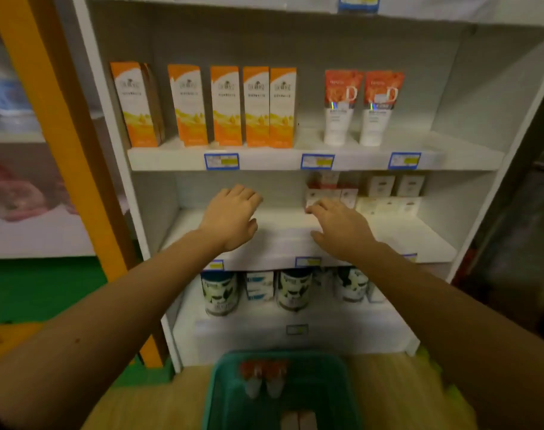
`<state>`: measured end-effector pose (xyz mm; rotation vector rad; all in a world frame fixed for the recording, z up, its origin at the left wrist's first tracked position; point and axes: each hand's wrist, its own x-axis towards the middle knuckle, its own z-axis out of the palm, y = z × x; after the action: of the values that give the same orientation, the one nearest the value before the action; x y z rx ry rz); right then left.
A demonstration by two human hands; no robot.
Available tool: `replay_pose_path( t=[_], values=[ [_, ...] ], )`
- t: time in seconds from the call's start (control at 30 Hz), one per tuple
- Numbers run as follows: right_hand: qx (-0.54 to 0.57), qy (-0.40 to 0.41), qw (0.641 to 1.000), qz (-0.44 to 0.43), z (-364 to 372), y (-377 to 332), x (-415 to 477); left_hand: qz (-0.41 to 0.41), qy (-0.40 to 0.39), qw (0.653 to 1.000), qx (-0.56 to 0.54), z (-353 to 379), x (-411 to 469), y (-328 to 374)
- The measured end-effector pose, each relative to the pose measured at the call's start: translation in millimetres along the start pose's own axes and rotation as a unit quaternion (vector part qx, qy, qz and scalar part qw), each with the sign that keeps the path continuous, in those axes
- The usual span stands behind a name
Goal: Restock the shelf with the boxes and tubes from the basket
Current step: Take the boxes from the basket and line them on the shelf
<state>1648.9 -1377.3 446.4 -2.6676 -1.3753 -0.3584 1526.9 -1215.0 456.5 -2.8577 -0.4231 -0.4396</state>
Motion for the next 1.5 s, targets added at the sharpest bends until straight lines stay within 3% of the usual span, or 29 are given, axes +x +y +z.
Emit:
replay_pose_path(
  t=[0.2, 0.47, 0.7, 0.9, 1.07, 1.23, 1.4, 1.5],
  values=[
    [0.045, -0.085, 0.995, -0.001, 98.2, 5.2, -42.7, 0.002, -0.103, 0.994, -0.043, 93.1, -43.9, 24.9],
    [0.064, -0.218, 0.974, 0.023, 243.3, 21.6, -90.9, 0.017, -0.274, 0.955, -0.109, 226.2, -86.6, 57.0],
    [0.093, -0.345, 0.933, 0.049, 346.4, 29.7, -130.6, 0.011, -0.378, 0.908, -0.18, 334.1, -112.0, 93.9],
    [0.091, -0.465, 0.878, 0.069, 408.6, 38.6, -157.7, 0.027, -0.453, 0.863, -0.22, 396.6, -127.5, 134.7],
    [0.111, -0.493, 0.86, 0.068, 442.0, 37.1, -165.0, -0.003, -0.533, 0.805, -0.262, 443.8, -133.2, 155.1],
    [0.17, -0.5, 0.842, 0.106, 461.7, 30.0, -166.1, 0.009, -0.543, 0.796, -0.268, 459.7, -148.3, 162.8],
    [0.126, -0.512, 0.845, 0.088, 462.3, 28.8, -164.4, -0.019, -0.543, 0.788, -0.289, 466.1, -152.0, 155.9],
    [0.128, -0.511, 0.847, 0.076, 454.4, 32.7, -159.8, -0.023, -0.559, 0.767, -0.314, 468.8, -151.5, 156.8]
  ],
)
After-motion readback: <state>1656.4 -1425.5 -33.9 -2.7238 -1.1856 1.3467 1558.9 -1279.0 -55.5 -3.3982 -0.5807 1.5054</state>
